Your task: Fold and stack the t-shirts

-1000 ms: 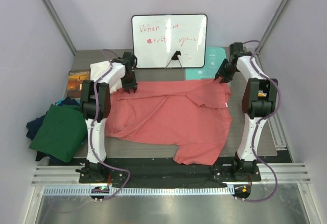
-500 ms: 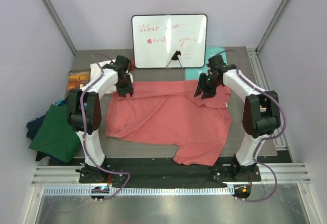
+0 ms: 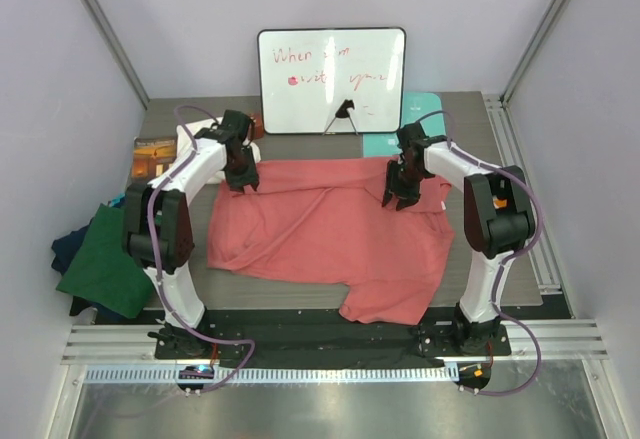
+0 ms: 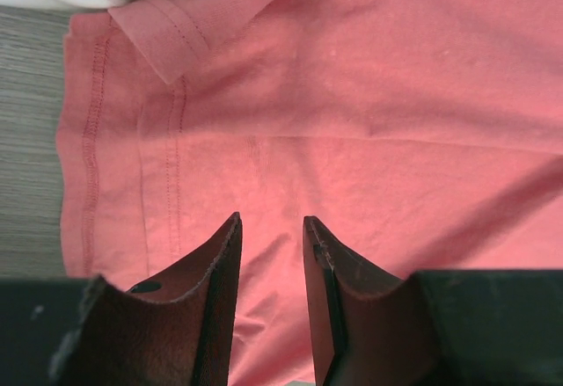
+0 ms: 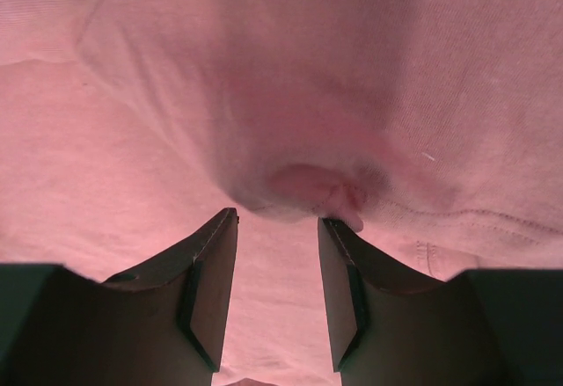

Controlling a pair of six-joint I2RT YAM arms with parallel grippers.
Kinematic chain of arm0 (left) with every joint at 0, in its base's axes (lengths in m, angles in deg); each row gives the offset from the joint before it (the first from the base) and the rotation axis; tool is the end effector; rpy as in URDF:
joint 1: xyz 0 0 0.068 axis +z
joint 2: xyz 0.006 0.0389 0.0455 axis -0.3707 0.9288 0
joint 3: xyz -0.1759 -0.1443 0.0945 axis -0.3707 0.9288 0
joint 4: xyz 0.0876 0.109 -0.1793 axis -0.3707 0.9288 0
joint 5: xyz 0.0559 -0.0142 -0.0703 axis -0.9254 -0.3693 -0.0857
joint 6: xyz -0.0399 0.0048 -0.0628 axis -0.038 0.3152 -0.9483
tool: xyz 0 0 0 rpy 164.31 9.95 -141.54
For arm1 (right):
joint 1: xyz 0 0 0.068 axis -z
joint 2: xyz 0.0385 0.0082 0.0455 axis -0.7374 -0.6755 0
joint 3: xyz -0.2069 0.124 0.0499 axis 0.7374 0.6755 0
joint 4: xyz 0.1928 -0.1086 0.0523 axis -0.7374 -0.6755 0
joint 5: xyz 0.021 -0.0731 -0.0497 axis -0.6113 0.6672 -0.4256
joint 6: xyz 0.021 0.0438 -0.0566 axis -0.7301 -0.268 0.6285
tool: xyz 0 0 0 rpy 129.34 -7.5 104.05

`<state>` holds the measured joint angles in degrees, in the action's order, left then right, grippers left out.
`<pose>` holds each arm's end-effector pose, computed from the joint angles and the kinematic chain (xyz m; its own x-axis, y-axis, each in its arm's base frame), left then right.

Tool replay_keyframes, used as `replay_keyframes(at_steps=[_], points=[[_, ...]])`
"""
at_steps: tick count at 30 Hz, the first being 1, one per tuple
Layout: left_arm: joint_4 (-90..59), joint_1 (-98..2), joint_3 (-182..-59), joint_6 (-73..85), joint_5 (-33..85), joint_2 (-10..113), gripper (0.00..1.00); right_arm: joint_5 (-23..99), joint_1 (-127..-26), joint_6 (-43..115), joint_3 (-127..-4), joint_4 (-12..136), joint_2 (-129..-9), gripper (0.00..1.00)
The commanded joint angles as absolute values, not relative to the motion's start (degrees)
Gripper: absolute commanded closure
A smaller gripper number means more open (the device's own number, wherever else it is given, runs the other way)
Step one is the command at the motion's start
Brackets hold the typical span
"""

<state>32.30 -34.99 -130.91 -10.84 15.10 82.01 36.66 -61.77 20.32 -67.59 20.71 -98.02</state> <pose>0.3400 -0.0769 0.1882 -0.8982 -0.2728 -0.3446 -0.2408 0.9614 -0.1334 0.3325 0.0951 0.1432 -0.9720 0.1427 -0.1864 0.0943 0.9645 0.2468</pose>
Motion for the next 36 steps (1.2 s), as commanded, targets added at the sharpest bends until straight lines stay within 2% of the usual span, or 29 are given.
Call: replay_keyframes(at_steps=[1, 5, 11, 12, 14, 20, 28, 31, 36], points=[[31.89, -35.73, -130.26, -11.26, 14.79, 79.9, 0.66, 38.1, -62.01, 21.48, -68.78, 21.65, -99.35, 0.53], [31.72, -36.08, -129.38, -11.26, 14.44, 79.64, 0.66, 38.36, -62.18, 21.48, -68.87, 21.91, -101.02, 0.53], [31.54, -36.26, -127.89, -11.17, 14.09, 79.2, 0.66, 37.75, -62.62, 21.04, -69.48, 22.44, -100.85, 0.72], [31.54, -36.17, -127.54, -11.08, 14.18, 79.11, 0.66, 37.48, -62.8, 20.78, -69.57, 22.44, -100.5, 0.79], [31.36, -36.35, -127.27, -11.17, 14.27, 79.2, 0.66, 36.87, -62.89, 20.52, -70.01, 22.44, -99.54, 0.84], [31.19, -36.96, -127.27, -11.61, 14.35, 79.46, 0.66, 34.23, -62.89, 19.55, -71.94, 21.04, -97.08, 0.85], [31.36, -37.58, -128.5, -11.44, 14.53, 80.16, 0.66, 35.02, -62.89, 20.95, -76.16, 16.82, -97.07, 0.77], [31.45, -37.66, -128.59, -11.35, 14.44, 79.99, 0.66, 34.14, -62.8, 20.96, -76.43, 16.81, -96.98, 0.82], [31.72, -37.66, -128.15, -11.08, 13.83, 79.55, 0.66, 32.73, -62.89, 21.13, -75.99, 14.53, -96.73, 0.97]])
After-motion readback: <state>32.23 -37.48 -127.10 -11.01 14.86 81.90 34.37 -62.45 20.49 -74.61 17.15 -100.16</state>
